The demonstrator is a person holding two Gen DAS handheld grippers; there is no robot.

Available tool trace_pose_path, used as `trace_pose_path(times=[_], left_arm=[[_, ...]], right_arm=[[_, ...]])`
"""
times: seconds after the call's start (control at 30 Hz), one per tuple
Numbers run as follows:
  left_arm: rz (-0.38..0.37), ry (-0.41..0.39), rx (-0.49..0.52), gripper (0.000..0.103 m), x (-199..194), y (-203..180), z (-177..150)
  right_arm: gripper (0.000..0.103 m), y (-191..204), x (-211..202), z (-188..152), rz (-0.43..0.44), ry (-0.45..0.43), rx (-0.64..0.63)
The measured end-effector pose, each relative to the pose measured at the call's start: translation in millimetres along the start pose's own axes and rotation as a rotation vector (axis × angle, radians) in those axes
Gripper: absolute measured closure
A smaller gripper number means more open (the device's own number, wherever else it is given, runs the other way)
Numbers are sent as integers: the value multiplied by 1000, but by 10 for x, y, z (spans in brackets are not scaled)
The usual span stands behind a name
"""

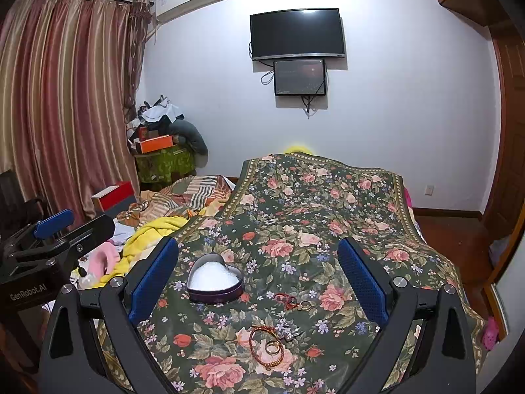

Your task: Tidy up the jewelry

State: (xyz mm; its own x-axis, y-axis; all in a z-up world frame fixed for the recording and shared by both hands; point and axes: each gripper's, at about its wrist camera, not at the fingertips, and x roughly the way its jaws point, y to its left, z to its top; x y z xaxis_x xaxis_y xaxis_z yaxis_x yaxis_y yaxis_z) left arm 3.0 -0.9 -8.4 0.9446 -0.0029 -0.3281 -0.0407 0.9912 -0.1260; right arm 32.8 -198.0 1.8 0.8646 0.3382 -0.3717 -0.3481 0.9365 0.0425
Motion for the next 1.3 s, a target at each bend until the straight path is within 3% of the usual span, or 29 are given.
trace_pose_path(times=[1.3], left_arm=[[-1, 2, -2, 0, -7, 2, 32]], right_arm=[[6, 11, -21, -3, 3, 6, 9]])
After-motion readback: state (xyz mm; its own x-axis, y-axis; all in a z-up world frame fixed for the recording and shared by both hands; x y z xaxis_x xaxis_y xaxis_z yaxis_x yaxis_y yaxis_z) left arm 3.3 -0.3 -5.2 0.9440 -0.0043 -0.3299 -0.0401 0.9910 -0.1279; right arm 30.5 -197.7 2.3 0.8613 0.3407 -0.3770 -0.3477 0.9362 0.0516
